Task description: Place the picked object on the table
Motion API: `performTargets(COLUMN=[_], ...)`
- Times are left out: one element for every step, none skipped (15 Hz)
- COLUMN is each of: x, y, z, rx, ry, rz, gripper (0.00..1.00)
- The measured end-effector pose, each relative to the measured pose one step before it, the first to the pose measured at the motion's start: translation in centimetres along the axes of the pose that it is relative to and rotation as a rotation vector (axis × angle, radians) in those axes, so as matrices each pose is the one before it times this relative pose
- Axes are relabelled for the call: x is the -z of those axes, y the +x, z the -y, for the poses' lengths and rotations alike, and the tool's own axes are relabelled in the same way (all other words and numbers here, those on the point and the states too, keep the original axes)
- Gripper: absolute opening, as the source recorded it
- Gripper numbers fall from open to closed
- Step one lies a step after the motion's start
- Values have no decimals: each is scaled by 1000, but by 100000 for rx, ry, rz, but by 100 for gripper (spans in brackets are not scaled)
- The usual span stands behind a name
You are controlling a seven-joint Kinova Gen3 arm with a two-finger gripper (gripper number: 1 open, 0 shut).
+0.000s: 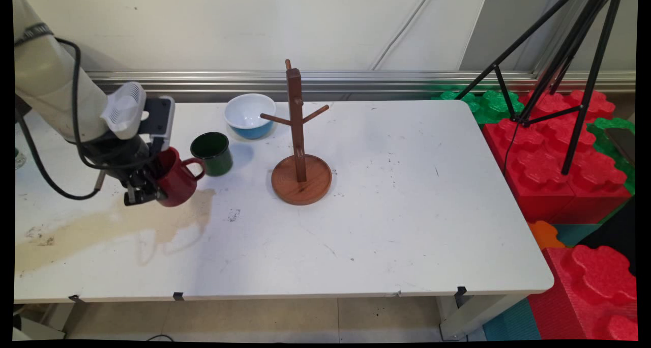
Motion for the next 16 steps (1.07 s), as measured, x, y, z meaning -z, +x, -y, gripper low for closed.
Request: performTargets(x=[-482,-425,-477,-458,-383,-430,-397,-335,-374,-329,-261,-267,-244,-200,-218,-179], y=[139,142,176,192,192,221,204,157,187,169,152,185,152,107,94,76], z=[-49,-26,-22,0,21,29,27,5,6,2,14,27,36,26,16,13], rx=[-182,-285,-381,-449,-470,-445,-354,-77,-265,-333,-518,-615,-426,-80,-132,-157], ry=[-532,-456,-411,-300,-112,-65,-43,-113,-152,-125,-35,-24,8,-90,-69,-95], rz=[682,518,471,394,189,233,201,170,190,77,-214,-335,-294,-178,-195,-109], gripper=[0,0,0,0,0,0,0,0,0,0,0,0,0,0,0,0])
